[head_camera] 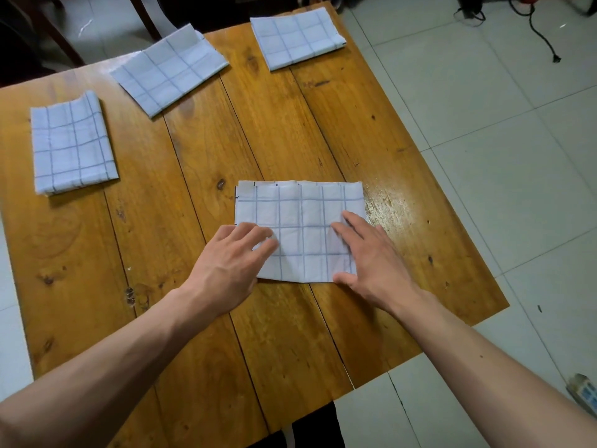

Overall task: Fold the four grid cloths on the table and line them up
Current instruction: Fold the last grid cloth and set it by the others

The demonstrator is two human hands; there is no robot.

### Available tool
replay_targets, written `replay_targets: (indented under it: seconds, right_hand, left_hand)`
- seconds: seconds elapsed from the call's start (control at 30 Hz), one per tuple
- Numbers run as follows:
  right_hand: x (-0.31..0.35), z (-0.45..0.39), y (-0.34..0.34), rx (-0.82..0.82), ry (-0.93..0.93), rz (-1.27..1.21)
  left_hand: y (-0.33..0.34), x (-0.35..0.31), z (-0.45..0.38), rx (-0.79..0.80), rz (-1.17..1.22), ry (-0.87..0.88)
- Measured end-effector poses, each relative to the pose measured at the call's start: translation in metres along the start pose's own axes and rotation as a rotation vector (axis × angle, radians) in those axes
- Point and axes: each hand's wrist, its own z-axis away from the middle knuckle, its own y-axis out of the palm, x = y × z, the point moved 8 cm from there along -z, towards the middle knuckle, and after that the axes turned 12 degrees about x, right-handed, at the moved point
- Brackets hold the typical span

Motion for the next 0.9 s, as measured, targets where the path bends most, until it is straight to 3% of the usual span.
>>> replay_targets:
  seconds: [0.13,0.3,0.43,0.6,0.9]
  right_hand:
    - [0.002,-0.008,-0.011,0.025,-0.038,0.018]
    - [0.037,0.015,-0.027,-0.146,-0.218,0.038]
    - [0.069,0.041,-0.006,-0.180,-0.240,0.119]
    - [0.073,0.055,-0.006,-0.455,-0.248,0.013]
    - [0.021,0.061,0.003,-0.513,-0.258,-0.138]
  left_hand:
    - [-0.010,0.006,0.009,-0.159,0.043,-0.024]
    - [-0.026,-0.009,0.031,-0.309,0.079,-0.035]
    - [-0.035,-0.028,0.042,-0.373,0.105,-0.085]
    - [-0.046,-0.057,0.042,-0.462,0.206,-0.018]
    - [-0.002,-0.007,0.015,-0.271,0.217,-0.005]
